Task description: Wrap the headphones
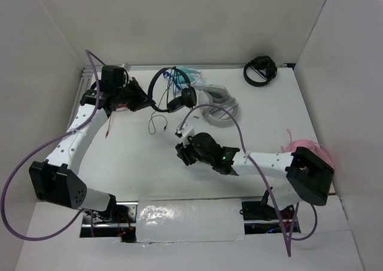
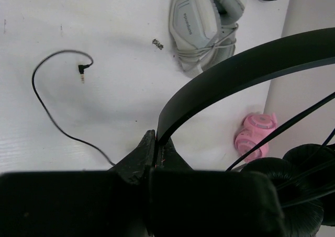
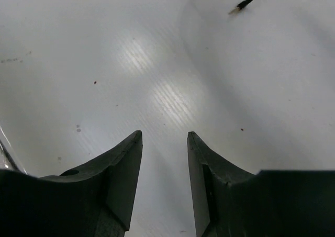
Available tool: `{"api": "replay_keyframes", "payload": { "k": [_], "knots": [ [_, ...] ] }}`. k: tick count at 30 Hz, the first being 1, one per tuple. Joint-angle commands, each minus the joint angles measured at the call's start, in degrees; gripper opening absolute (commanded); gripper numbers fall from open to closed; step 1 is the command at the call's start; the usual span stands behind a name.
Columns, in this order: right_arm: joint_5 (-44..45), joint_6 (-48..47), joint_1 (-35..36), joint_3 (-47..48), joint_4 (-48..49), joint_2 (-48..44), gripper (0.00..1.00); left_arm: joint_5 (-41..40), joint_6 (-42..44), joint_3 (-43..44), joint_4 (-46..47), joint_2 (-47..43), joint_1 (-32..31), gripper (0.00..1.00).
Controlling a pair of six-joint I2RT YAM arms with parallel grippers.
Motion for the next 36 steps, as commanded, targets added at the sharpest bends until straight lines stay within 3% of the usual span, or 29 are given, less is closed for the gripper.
{"api": "replay_keyframes", "payload": {
  "k": [1,6,12,16,17,18,20,21,24,32,36],
  "knots": [
    [7.08,4.08,0.1,-3.86,10.19,-6.48,0.48,2.69,-0.92,2.03,3.17,-4.4,0.41,0.0],
    [10.36,7.78,-0.25,-12.83,21.68,-11.59,0.54,3.39,-1.37,3.7,2.29,-6.6,0.41,0.0],
    [11.24,3.57,-1.48,-13.01,26.53,-7.64,0.56,6.73,0.13,5.46,2.46,-9.33,0.32,0.0],
    [3.53,6.19,-5.25,-14.06,34.16,-3.17,0.61,7.43,1.18,5.99,2.38,-11.61,0.06,0.0],
    [2.11,6.55,-5.43,-14.07,35.32,-2.45,0.65,7.52,1.53,5.9,2.46,-11.97,-0.11,0.0],
    [0.79,6.82,-5.52,-13.98,35.94,-1.75,0.77,7.35,1.62,5.73,2.55,-12.32,-0.38,0.0],
    [-2.46,6.99,-5.35,-12.32,35.95,0.62,0.81,6.82,1.62,5.38,2.46,-12.67,-0.64,0.0],
    [-3.86,7.08,-5.17,-11.61,35.86,1.33,0.99,6.73,1.62,5.37,2.38,-12.59,-0.73,0.0],
    [-7.03,8.22,-4.73,-10.29,36.91,3.96,1.0,6.82,1.45,5.37,2.11,-12.59,-0.82,0.0],
    [-4.32,12.09,-4.47,-5.37,40.07,12.66,1.0,7.61,1.36,5.46,2.64,-13.64,-1.26,0.0],
    [2.7,14.2,-4.47,0.06,39.21,18.98,1.0,7.0,1.8,5.73,2.03,-13.9,-1.35,0.0]
  ]
}}
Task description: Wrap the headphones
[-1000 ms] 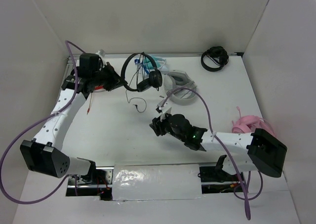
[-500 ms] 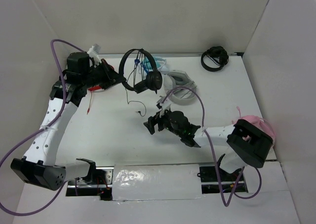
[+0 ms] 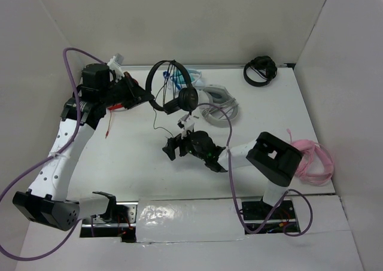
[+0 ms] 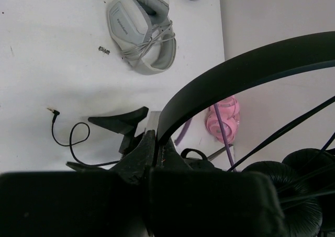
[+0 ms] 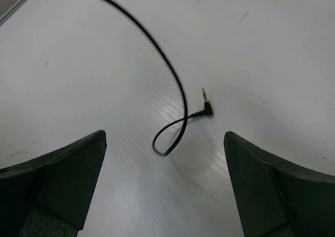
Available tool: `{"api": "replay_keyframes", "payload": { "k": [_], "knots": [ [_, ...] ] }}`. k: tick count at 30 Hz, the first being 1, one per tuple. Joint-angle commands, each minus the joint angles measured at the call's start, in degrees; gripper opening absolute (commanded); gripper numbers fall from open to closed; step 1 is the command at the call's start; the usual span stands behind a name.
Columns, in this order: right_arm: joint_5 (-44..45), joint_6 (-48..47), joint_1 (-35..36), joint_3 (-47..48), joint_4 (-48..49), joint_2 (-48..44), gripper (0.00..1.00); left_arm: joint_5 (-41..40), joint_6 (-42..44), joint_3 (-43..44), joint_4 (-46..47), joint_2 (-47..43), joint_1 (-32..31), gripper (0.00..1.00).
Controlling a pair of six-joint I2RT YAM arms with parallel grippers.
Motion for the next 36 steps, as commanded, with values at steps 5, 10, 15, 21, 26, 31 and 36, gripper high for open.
{"api": "replay_keyframes", "payload": {
  "k": [5,10,15,21,26,31,36],
  "knots": [
    [7.49,3.89,0.12,11.47,-0.45,10.06,0.98,2.45,0.34,3.76,2.26,-3.33,-0.58,0.0],
    [8.62,5.47,0.12,13.5,-3.52,11.56,0.36,0.97,0.42,3.85,1.74,-4.74,-0.67,0.0],
    [10.57,7.05,-1.37,6.58,-4.67,6.91,0.0,-2.56,1.74,6.22,0.24,-3.95,0.38,0.0],
    [7.06,12.5,-10.24,-7.4,-0.89,-5.02,0.0,2.53,3.94,7.37,0.68,-2.19,3.55,0.0],
    [6.26,13.91,-18.68,-11.18,-5.8,-14.69,0.0,3.51,4.03,5.17,2.18,-2.45,5.12,0.0],
    [2.31,12.77,-25.18,-9.71,-13.89,-18.93,0.0,8.24,6.39,2.1,5.94,-3.85,5.83,0.0],
    [-0.5,10.66,-29.84,-2.16,-25.03,-19.55,0.0,12.29,14.74,-7.65,12.89,-6.4,3.03,0.0]
  ]
}}
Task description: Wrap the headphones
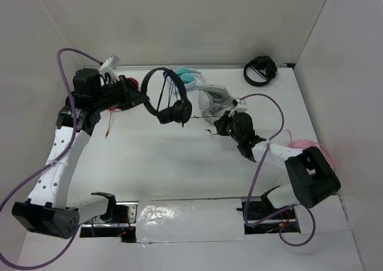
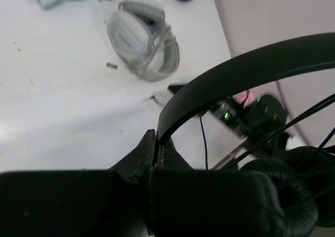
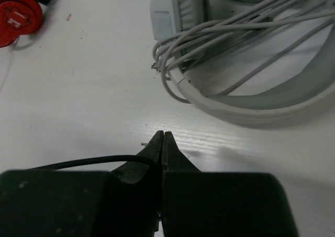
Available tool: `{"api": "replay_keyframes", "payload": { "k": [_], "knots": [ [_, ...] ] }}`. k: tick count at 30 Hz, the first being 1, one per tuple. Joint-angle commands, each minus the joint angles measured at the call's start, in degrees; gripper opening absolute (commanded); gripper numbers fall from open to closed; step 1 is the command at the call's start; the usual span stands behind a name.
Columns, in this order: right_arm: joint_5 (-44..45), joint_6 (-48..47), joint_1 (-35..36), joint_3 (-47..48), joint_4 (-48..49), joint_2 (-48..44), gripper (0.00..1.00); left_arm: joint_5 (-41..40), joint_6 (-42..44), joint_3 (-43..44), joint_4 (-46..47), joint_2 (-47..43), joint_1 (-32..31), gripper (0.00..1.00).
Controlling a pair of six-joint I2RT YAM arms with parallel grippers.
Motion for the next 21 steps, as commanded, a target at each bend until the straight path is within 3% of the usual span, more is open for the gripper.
{"api": "replay_keyframes", "payload": {
  "k": [1,7,11,13,17,21],
  "knots": [
    [-2.38,-3.14,-3.92,9.18,-11.19,-0.71,0.0,5.83,6.63,-4.07,8.72,-2.54,-2.4,0.0],
    [-6.26,-8.34,-7.71,27.65,-29.9,3.68,0.0,6.54,11.83,-13.92,13.82,-0.17,-7.41,0.0],
    [-9.59,-13.34,-8.68,36.01,-40.71,5.44,0.0,-9.94,11.22,-16.82,12.61,5.08,-11.71,0.0],
    [-11.27,-13.8,-8.77,40.06,-45.28,5.36,0.0,-14.19,11.31,-16.3,11.29,9.12,-14.26,0.0],
    [-16.95,-15.02,-8.33,42.43,-48.9,1.07,0.0,-26.73,8.25,-14.37,7.69,15.98,-18.56,0.0],
    [-21.45,-16.26,-7.89,44.11,-53.82,-0.88,0.0,-30.64,6.83,-11.91,5.75,19.86,-19.45,0.0]
  ]
}}
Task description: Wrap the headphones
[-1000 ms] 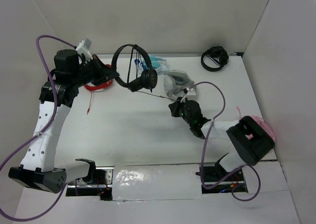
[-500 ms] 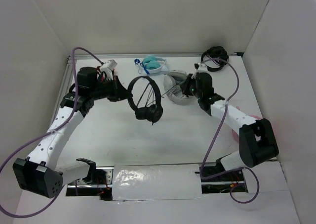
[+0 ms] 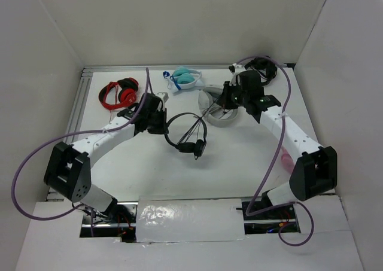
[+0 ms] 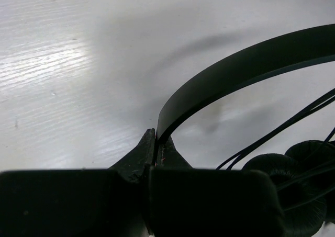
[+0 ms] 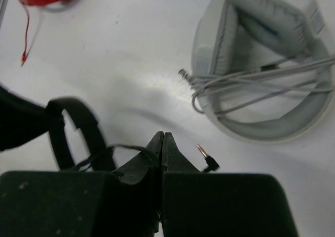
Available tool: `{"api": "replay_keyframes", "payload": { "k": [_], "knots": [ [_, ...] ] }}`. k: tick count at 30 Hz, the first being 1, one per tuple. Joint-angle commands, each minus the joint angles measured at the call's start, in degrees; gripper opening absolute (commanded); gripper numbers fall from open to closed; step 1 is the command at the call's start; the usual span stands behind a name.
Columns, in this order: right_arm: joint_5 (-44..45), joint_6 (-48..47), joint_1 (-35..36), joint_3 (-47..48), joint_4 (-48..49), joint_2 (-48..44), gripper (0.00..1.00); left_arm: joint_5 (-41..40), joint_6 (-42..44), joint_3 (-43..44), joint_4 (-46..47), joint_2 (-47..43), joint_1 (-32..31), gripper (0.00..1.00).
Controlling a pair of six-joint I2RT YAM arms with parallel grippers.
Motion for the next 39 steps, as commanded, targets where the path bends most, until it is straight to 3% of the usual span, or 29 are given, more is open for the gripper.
{"api": "replay_keyframes", "payload": {
  "k": [1,9,15,18,27,33,39],
  "knots": [
    [-7.51,-2.94,0.46,4.64,-7.88,-4.77,0.0,-8.72,-2.42,4.29,-1.71,1.77,-1.51,0.0],
    [-35.79,-7.43,6.06,5.52,-11.42,-2.76,0.0,-15.57,-11.63,12.19,-10.22,7.57,-2.31,0.0],
    [-35.92,-4.71,14.41,8.15,-10.98,2.86,0.04,-16.47,-19.64,18.97,-17.17,10.04,-2.22,0.0],
    [-33.55,-2.52,17.58,9.12,-10.97,4.97,0.08,-17.34,-24.37,20.72,-20.15,10.39,-2.22,0.0],
    [-10.0,3.73,26.38,7.19,-6.5,5.5,0.22,-12.69,-29.4,20.55,-20.34,8.46,-0.64,0.0],
    [3.97,4.61,31.39,5.78,-5.0,6.47,0.24,-6.63,-28.52,18.27,-16.92,4.25,1.03,0.0],
    [18.82,5.04,36.67,2.63,-1.41,8.14,0.38,2.07,-26.33,16.86,-13.49,0.99,5.86,0.0]
  ]
}}
